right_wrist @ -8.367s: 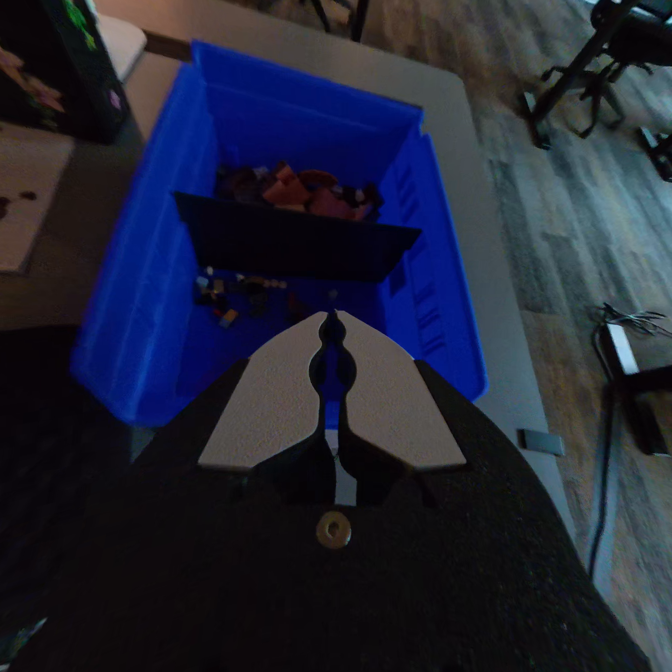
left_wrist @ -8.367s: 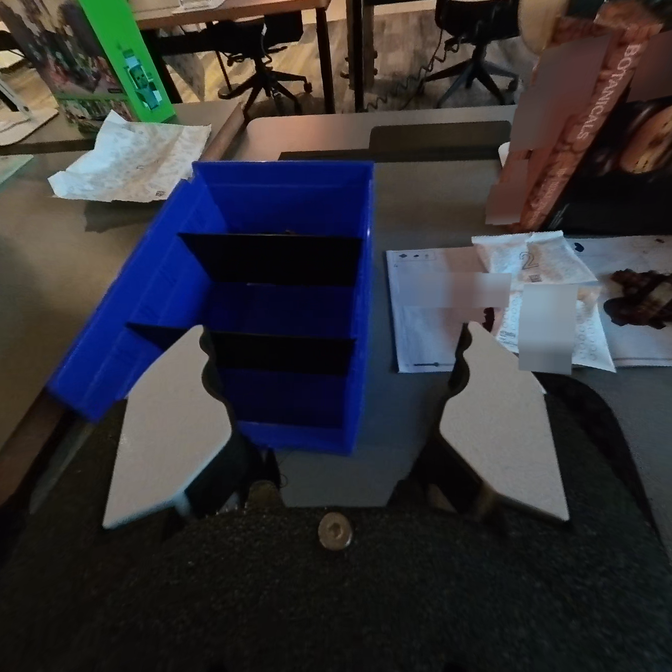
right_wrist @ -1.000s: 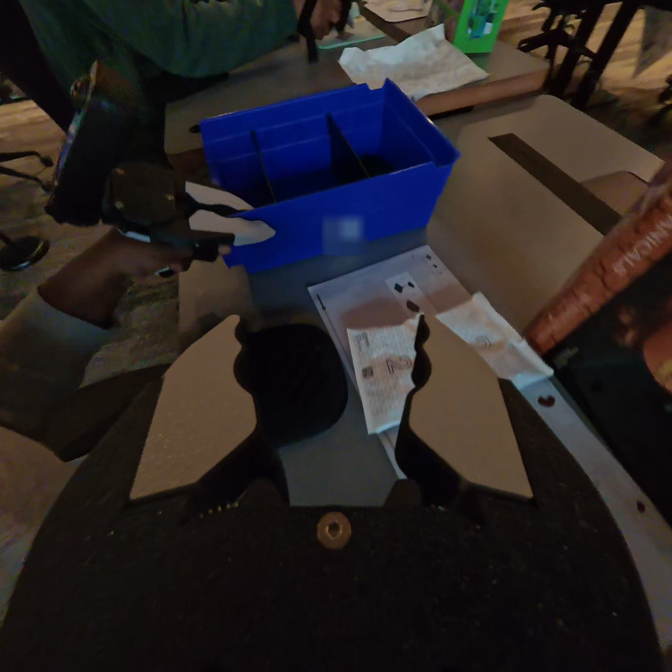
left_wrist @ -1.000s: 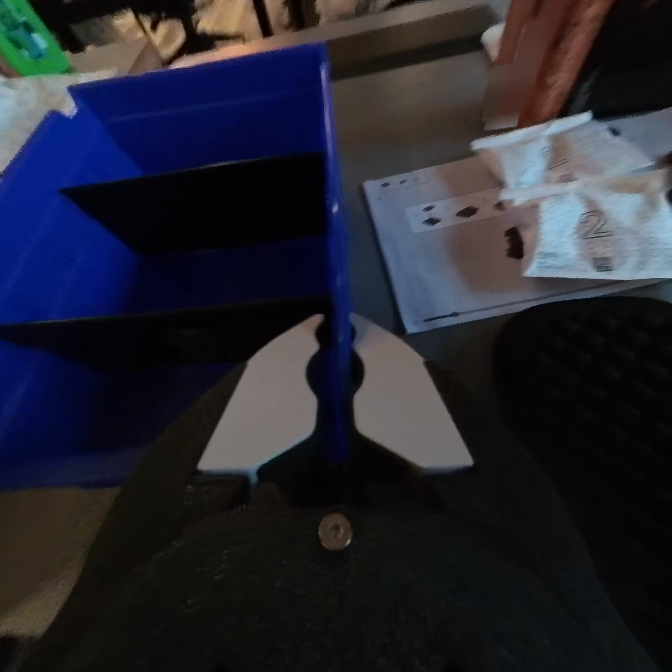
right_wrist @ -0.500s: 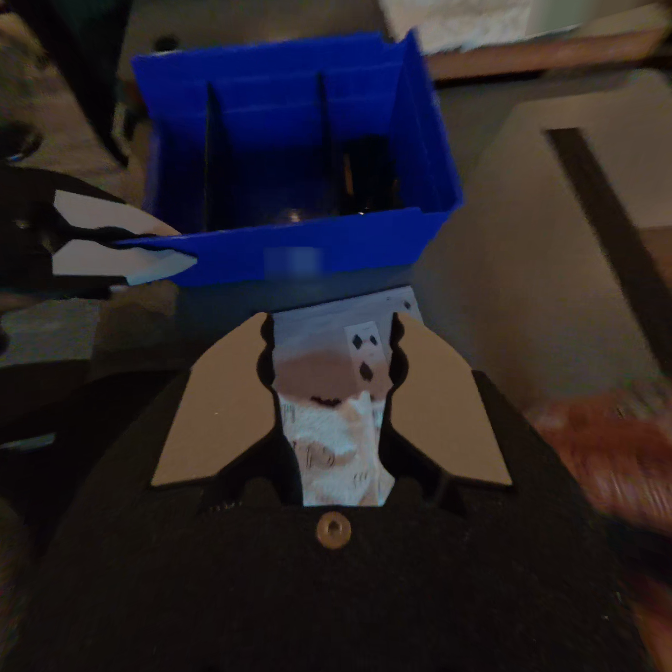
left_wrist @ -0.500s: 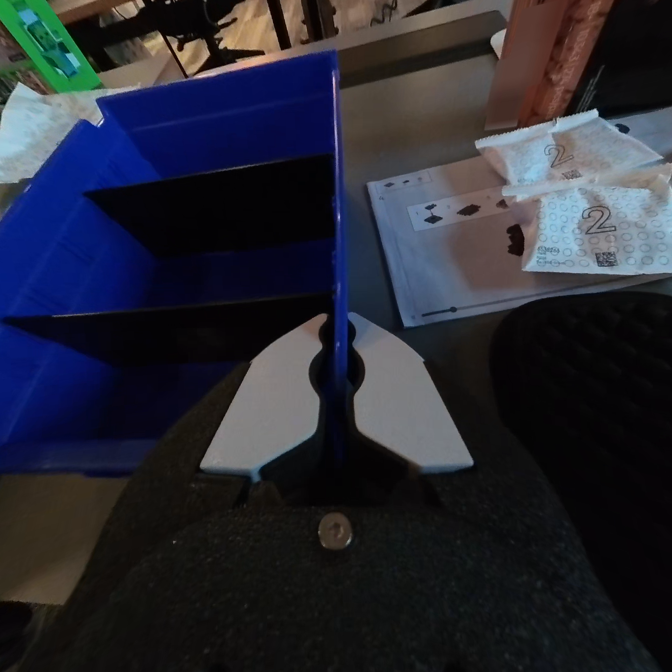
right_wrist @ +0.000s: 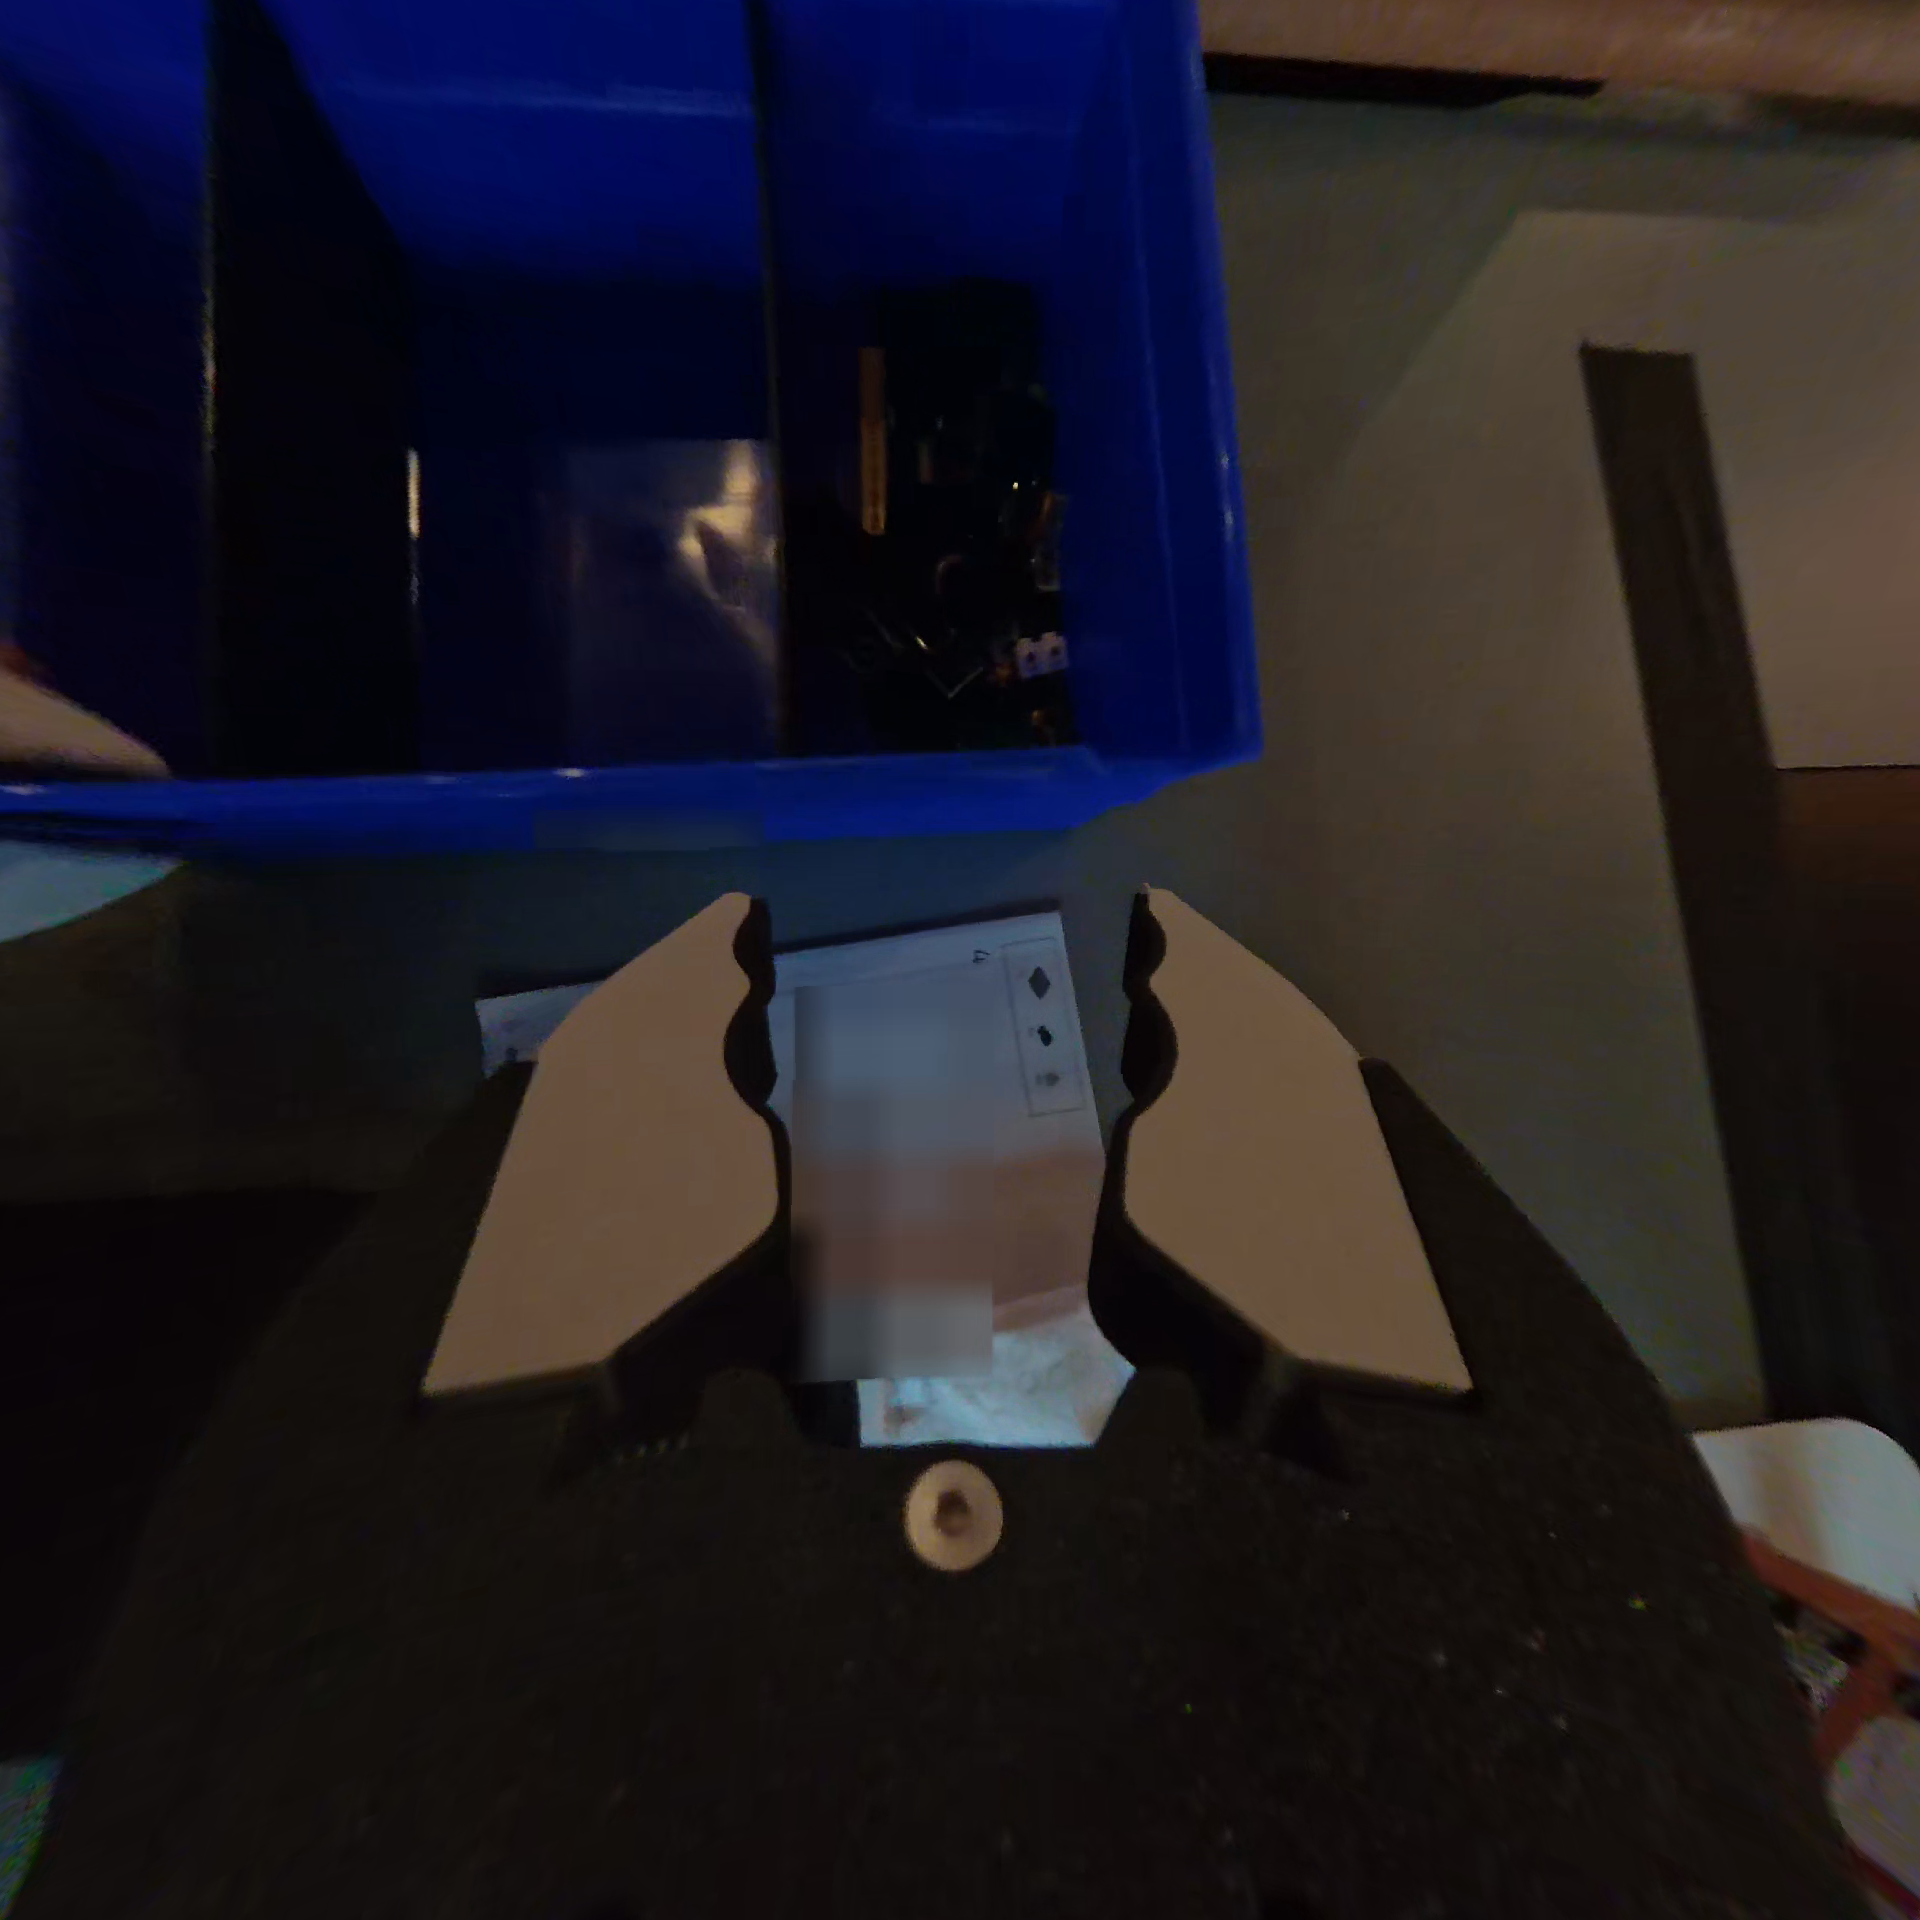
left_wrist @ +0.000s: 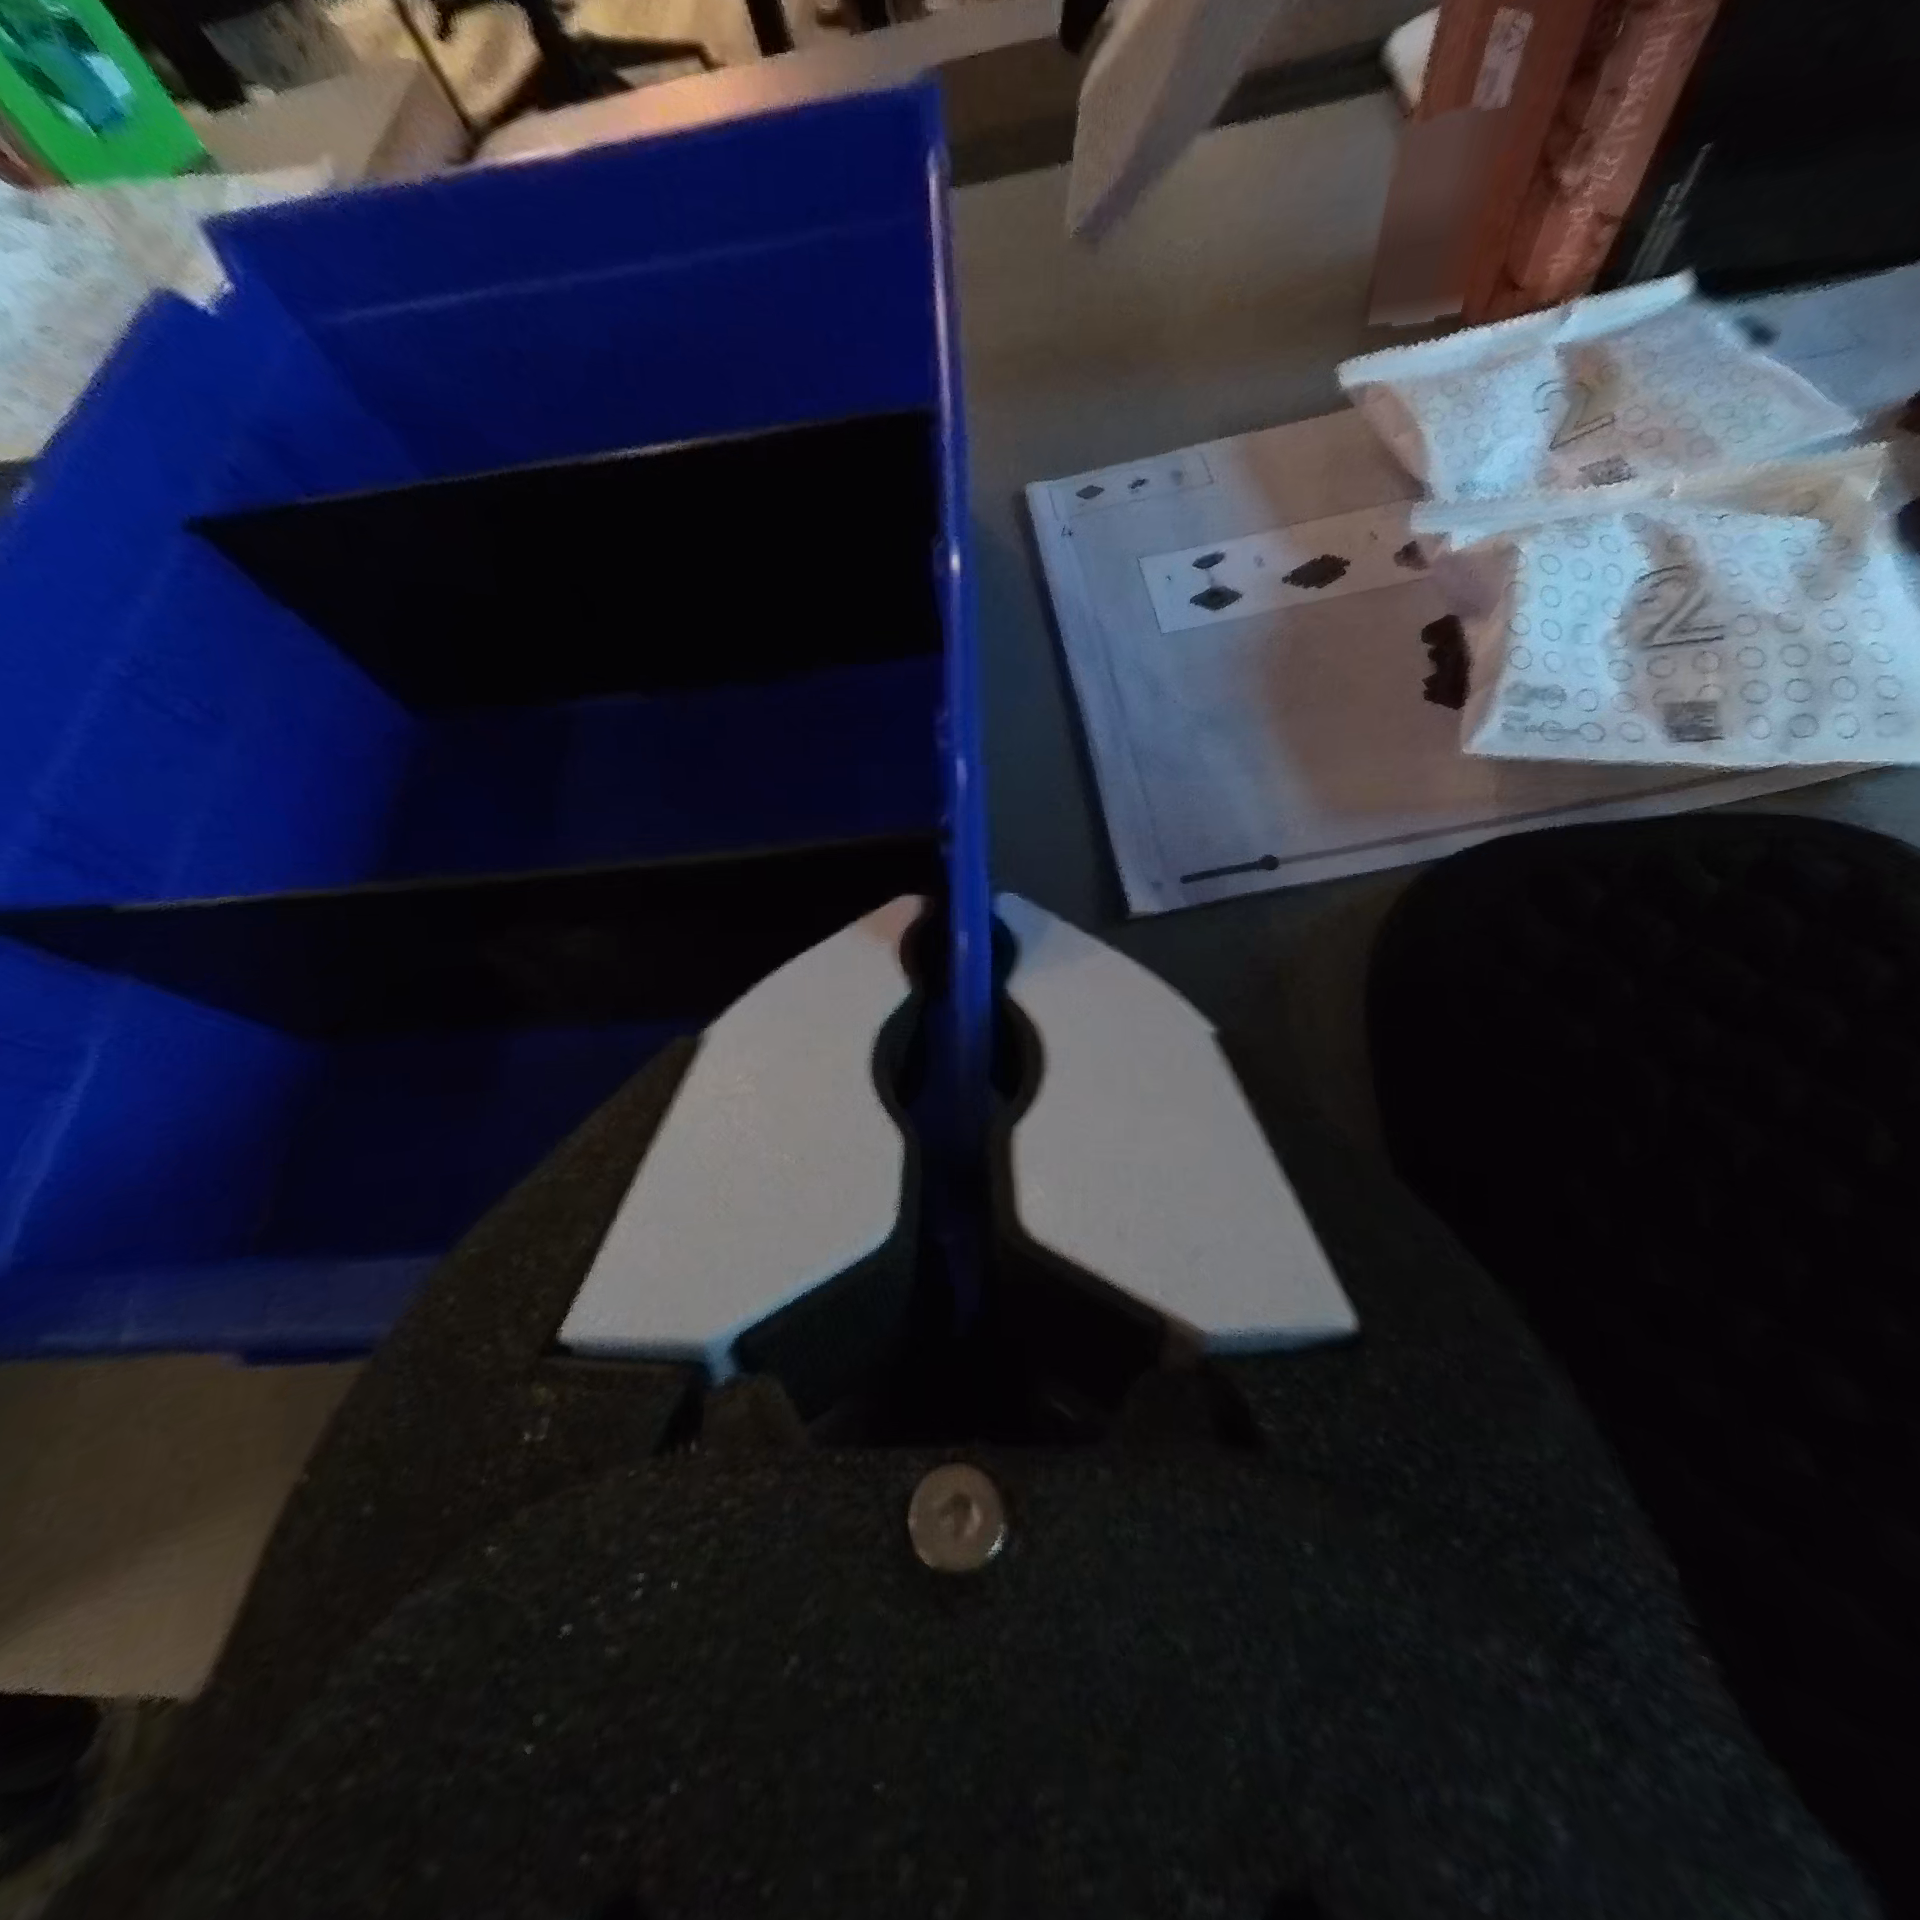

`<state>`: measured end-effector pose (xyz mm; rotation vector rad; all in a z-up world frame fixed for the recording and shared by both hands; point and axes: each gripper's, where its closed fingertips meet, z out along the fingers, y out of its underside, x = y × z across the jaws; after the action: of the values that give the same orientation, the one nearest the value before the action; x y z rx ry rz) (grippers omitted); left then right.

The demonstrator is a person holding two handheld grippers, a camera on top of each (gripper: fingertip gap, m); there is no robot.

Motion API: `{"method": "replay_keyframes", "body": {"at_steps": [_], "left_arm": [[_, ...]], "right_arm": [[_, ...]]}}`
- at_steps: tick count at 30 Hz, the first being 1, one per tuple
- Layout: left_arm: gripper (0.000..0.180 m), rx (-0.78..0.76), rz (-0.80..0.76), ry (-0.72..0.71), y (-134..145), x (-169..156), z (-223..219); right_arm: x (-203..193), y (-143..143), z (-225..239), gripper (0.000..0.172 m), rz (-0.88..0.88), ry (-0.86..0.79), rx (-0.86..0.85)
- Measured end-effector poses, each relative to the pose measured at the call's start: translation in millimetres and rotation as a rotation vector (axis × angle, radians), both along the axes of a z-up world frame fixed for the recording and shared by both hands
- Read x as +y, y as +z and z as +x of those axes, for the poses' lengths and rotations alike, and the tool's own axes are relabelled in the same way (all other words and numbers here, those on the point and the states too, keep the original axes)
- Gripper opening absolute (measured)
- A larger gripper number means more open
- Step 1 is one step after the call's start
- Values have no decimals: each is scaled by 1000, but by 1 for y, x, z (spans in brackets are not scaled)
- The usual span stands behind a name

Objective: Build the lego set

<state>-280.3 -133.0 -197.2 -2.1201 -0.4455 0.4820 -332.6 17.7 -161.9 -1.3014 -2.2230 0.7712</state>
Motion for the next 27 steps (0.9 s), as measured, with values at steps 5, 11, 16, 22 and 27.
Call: {"method": "replay_keyframes", "body": {"at_steps": [5,11,16,22,27], "left_arm": [[71,-30,13,-130,54,13,-3],[78,-26,-104,-148,72,45,-86],[81,-106,-253,-94,37,58,-134],[80,-150,-299,-65,24,65,-153],[80,-138,-305,-43,21,63,-159]], "right_arm": [[11,6,23,62,32,-32,48],[14,27,73,63,3,-87,131],[9,39,127,63,-20,-123,178],[8,44,180,61,-54,-197,234],[12,38,196,60,-65,-240,240]]}}
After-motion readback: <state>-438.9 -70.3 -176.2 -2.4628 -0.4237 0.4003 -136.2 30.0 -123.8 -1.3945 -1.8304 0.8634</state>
